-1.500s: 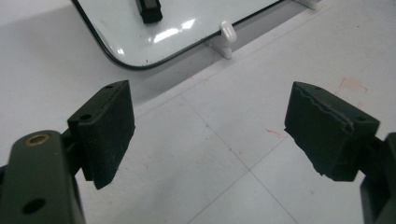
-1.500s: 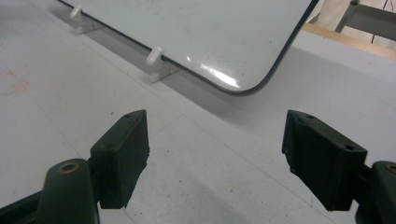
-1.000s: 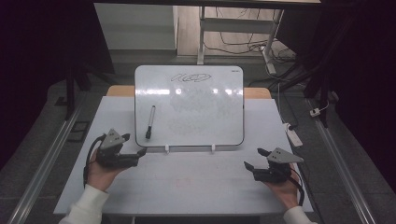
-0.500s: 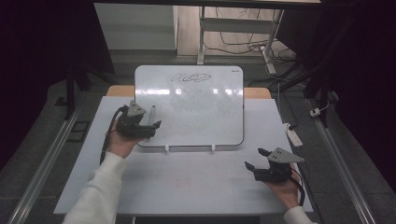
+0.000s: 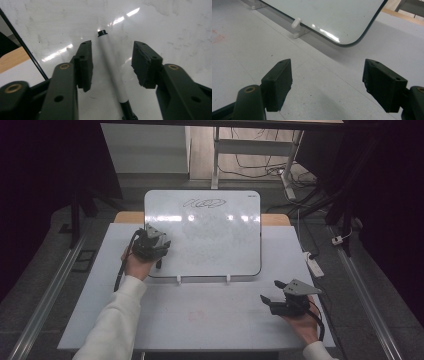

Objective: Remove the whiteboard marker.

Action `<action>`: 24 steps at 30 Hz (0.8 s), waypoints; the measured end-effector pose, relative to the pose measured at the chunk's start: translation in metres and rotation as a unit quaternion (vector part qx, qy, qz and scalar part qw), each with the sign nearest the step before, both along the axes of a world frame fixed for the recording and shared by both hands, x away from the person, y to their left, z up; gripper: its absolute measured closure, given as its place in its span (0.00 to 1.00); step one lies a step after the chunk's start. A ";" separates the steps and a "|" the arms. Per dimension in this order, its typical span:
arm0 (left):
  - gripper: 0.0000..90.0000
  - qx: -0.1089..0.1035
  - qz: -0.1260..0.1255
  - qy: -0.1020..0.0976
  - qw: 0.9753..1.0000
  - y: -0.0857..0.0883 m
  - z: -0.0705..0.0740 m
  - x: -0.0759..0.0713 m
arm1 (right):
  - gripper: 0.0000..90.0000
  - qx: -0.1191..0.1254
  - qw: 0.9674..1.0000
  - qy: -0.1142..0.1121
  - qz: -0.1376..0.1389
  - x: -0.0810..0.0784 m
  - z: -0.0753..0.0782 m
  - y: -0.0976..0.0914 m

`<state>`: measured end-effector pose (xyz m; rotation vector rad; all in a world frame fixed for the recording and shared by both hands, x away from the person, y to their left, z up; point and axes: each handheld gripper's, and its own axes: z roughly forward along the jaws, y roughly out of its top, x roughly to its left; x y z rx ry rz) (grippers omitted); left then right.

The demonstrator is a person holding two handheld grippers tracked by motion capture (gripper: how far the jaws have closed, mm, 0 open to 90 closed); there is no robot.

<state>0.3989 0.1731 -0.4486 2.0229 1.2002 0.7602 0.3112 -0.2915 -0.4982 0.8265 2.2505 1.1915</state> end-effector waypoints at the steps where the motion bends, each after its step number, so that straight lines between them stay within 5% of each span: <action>1: 0.61 0.002 0.001 0.001 1.000 -0.001 -0.001 0.001 | 0.26 -0.001 1.000 0.001 -0.001 0.000 0.000 0.000; 9: 0.81 0.034 0.007 -0.007 0.999 -0.006 -0.002 0.002 | 0.27 -0.004 1.000 -0.002 -0.006 0.000 0.000 -0.001; 24: 0.91 0.004 -0.024 0.003 1.000 -0.013 -0.004 0.002 | 0.28 -0.007 1.000 -0.004 -0.016 0.000 0.000 -0.003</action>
